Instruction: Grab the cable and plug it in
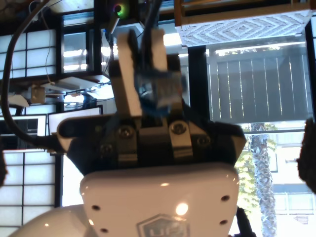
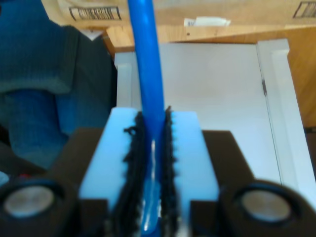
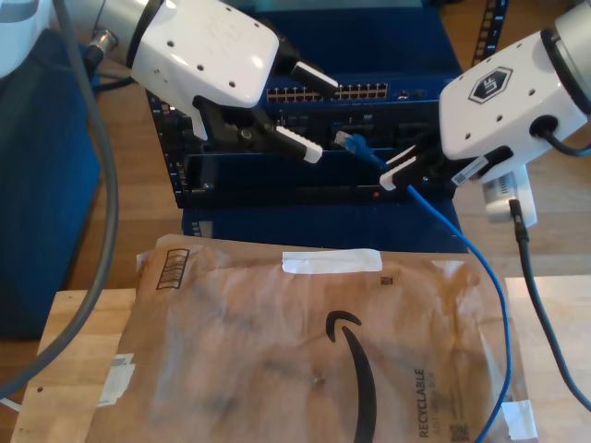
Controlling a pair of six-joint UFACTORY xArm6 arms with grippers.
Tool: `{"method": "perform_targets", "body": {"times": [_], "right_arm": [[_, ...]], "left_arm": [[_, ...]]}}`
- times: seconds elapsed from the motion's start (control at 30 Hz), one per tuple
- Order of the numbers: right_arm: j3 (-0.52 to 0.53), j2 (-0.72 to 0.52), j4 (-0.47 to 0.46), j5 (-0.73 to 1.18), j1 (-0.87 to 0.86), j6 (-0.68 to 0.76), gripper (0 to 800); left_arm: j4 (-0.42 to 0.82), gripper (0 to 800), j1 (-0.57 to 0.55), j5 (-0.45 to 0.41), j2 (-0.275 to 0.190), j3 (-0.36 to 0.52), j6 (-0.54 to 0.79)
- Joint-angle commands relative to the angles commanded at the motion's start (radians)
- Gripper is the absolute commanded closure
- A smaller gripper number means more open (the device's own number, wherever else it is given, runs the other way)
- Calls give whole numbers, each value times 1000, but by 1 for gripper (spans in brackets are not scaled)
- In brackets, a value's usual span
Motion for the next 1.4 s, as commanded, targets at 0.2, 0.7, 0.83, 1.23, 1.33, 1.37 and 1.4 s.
{"method": "perform_targets", "body": {"times": [0.2,0.7,0.83,1.23,1.33,1.37,1.4], "right_arm": [[-37,3,32,23,2,2,789],[-34,2,48,32,0,0,788],[-29,2,48,35,0,0,788],[-15,3,48,35,0,-11,786],[-9,3,48,35,0,-11,786],[-9,3,48,35,0,-11,786],[-9,3,48,35,0,-11,786]], "left_arm": [[-32,3,3,60,0,-11,-129],[-63,244,23,78,0,-11,-124],[-63,336,25,75,0,-11,-124],[-64,425,51,77,-5,-11,-123],[-64,436,51,75,-5,-9,-123],[-64,436,51,75,-5,-9,-123],[-64,439,51,77,-5,-6,-120]]}}
